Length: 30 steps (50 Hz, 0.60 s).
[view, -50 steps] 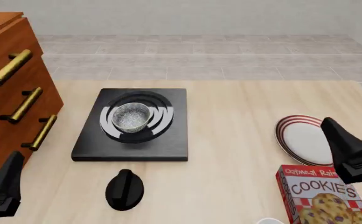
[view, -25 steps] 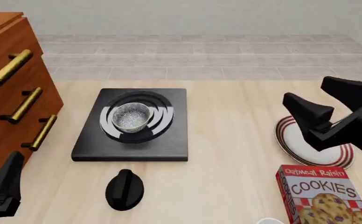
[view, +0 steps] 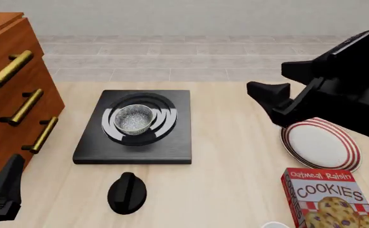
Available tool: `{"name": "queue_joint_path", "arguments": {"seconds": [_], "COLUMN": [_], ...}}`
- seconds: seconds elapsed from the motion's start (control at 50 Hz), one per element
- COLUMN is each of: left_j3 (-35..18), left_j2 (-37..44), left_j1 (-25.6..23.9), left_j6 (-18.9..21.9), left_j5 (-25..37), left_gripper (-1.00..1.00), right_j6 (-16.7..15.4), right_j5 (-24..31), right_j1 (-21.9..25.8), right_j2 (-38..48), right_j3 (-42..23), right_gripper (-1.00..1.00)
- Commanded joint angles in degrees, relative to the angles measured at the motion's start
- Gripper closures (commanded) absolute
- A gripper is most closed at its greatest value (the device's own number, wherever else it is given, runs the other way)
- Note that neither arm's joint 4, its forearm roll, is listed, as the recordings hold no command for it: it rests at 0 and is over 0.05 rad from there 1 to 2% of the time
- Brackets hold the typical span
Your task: Pick the akita bowl on the stove and place it on the plate.
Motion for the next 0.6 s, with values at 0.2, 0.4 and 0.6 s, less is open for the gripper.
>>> {"name": "queue_joint_path", "arguments": {"seconds": [0.2,0.4,0.6], "left_j3": [0.0,0.0,0.0], "left_j2": [0.0,0.0,0.0], "left_j1": [0.0,0.0,0.0], "left_j6": [0.0,0.0,0.0], "left_j5": [0.0,0.0,0.0], "left_gripper": [-1.00,-1.00,-1.00], "right_j6": [5.2,7.6,7.9], "right_j5": [3.8,6.0,8.8], "right_j1": [7.2,9.7,11.2], "right_j2": [11.0,16.2,21.4], "right_j3": [-9.2,-14.0,-19.6], "right_gripper": [-1.00,-1.00,-1.00]}}
